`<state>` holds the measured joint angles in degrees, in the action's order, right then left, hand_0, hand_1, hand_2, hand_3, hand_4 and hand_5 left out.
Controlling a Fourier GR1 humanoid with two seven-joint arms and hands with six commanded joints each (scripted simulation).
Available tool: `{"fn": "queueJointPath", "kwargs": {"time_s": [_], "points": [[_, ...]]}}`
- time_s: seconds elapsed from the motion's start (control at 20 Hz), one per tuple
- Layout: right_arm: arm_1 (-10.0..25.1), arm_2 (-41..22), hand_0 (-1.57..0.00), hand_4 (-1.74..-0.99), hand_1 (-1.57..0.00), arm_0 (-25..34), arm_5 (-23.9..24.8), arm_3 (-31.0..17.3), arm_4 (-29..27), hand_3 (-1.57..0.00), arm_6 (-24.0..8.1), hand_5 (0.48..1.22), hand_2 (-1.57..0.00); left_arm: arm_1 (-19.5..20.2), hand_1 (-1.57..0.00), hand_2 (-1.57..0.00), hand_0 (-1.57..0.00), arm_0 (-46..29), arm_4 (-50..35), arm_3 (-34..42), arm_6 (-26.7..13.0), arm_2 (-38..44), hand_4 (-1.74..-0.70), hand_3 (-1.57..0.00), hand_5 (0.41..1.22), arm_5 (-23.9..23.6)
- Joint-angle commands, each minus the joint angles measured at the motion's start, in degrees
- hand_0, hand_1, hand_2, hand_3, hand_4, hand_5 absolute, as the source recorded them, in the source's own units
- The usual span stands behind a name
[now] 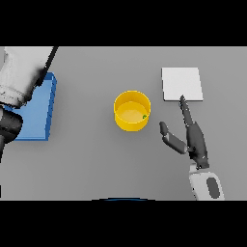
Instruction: Pick up the red beaker and tilt it to pour out 1 green nut into yellow bowl. Pick up the yellow bowl and place it on the metallic measuring scale.
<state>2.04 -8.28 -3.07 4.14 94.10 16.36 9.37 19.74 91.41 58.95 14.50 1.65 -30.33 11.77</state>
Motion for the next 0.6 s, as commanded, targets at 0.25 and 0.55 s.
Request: {"fn": "queueJointPath", "kwargs": {"time_s": [0.25, 0.55], "points": [[-0.5, 0.25, 0.0, -1.023, 0.0, 0.43, -0.03, 0.34, -1.02, 0.0, -1.41, 0.654, 0.0, 9.32, -1.57, -1.57, -1.57, -7.78, -13.67, -3.07, -6.62, 14.16, -1.74, -1.42, 1.221, -8.68], [-0.81, -1.2, 0.0, -1.048, 0.0, 0.08, 0.71, 0.12, 1.2, 0.0, -0.54, 0.652, 0.0, 13.62, -1.57, -1.57, -1.57, -19.89, -26.03, 0.26, -12.34, 24.77, -1.74, -1.46, 1.221, -16.1]]}}
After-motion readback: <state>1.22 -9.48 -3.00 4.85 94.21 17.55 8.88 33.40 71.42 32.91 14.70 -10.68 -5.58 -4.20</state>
